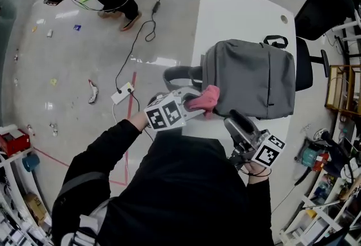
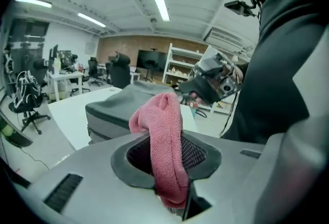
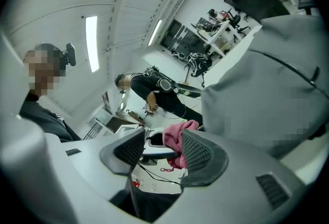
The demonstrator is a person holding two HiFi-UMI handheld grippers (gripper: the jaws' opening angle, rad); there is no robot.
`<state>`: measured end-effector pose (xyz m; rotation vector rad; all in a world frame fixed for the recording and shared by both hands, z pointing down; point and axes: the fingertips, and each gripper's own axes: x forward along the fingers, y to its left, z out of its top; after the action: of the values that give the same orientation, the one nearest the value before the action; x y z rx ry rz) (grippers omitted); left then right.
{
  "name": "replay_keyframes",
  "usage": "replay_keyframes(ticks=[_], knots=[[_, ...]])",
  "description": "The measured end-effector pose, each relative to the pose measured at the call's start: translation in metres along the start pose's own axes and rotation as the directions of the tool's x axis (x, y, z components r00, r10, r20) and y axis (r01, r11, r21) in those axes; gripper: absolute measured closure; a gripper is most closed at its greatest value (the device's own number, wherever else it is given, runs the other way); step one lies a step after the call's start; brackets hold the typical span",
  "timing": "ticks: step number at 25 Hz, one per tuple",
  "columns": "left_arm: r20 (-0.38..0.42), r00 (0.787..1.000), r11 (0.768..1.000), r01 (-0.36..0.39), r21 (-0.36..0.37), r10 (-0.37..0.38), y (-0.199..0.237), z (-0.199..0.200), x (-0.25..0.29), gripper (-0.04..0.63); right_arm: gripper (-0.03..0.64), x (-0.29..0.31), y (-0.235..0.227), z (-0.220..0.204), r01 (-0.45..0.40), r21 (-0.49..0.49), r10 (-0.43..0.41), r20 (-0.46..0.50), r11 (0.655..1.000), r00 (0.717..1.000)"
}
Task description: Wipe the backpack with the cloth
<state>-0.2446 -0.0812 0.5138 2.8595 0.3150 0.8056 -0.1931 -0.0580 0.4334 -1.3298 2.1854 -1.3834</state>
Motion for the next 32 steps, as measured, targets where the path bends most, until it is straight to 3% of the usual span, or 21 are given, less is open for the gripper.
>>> replay_keyframes(ticks=[3, 5, 8, 9, 11, 14, 18, 21, 23, 25, 27, 30, 32], knots=[[-0.118, 0.993, 0.999, -0.028, 0.028, 0.031, 0.057, -0.027, 0.014, 0.476, 0.383, -0.016, -0.016, -0.004, 0.088, 0.076, -0.095, 0.082, 0.993, 0.992], [-0.134, 0.982, 0.990, -0.141, -0.026, 0.136, 0.124, -0.030, 0.017, 0.476, 0.383, -0.029, -0.026, -0.005, 0.144, 0.127, -0.162, 0.144, 0.981, 0.976], [-0.164, 0.940, 0.944, -0.317, -0.089, 0.300, 0.222, -0.021, 0.015, 0.476, 0.385, -0.038, -0.038, -0.009, 0.205, 0.174, -0.237, 0.184, 0.963, 0.954], [-0.170, 0.933, 0.936, -0.337, -0.105, 0.317, 0.241, -0.016, 0.016, 0.476, 0.385, -0.039, -0.041, -0.010, 0.217, 0.182, -0.250, 0.185, 0.959, 0.950], [-0.166, 0.945, 0.939, -0.308, -0.152, 0.283, 0.253, -0.005, 0.022, 0.476, 0.385, -0.037, -0.042, -0.012, 0.227, 0.185, -0.261, 0.184, 0.956, 0.948], [-0.160, 0.969, 0.963, -0.212, -0.166, 0.186, 0.223, 0.003, 0.028, 0.476, 0.388, -0.036, -0.044, -0.011, 0.244, 0.189, -0.278, 0.180, 0.951, 0.944], [-0.171, 0.977, 0.986, -0.143, -0.080, 0.128, 0.145, -0.005, 0.025, 0.476, 0.394, -0.031, -0.052, -0.009, 0.264, 0.198, -0.298, 0.165, 0.944, 0.940], [-0.189, 0.981, 0.999, -0.041, -0.026, 0.035, 0.070, -0.020, 0.030, 0.474, 0.397, -0.022, -0.058, -0.007, 0.258, 0.198, -0.289, 0.144, 0.945, 0.946], [-0.234, 0.970, 0.997, 0.073, 0.021, -0.066, 0.019, -0.033, 0.036, 0.474, 0.397, -0.014, -0.058, -0.007, 0.251, 0.185, -0.276, 0.124, 0.950, 0.953], [-0.293, 0.939, 0.979, 0.201, 0.045, -0.179, -0.021, -0.048, 0.041, 0.474, 0.397, -0.008, -0.058, -0.009, 0.253, 0.179, -0.274, 0.104, 0.951, 0.956], [-0.329, 0.908, 0.959, 0.281, 0.015, -0.261, -0.036, -0.057, 0.042, 0.474, 0.397, -0.004, -0.058, -0.009, 0.253, 0.171, -0.271, 0.089, 0.952, 0.959], [-0.335, 0.889, 0.949, 0.311, -0.056, -0.312, -0.018, -0.053, 0.041, 0.474, 0.397, -0.002, -0.056, -0.008, 0.256, 0.159, -0.270, 0.075, 0.954, 0.960], [-0.353, 0.890, 0.955, 0.294, -0.043, -0.290, 0.009, -0.046, 0.038, 0.474, 0.397, -0.004, -0.056, -0.009, 0.264, 0.165, -0.278, 0.075, 0.950, 0.958]])
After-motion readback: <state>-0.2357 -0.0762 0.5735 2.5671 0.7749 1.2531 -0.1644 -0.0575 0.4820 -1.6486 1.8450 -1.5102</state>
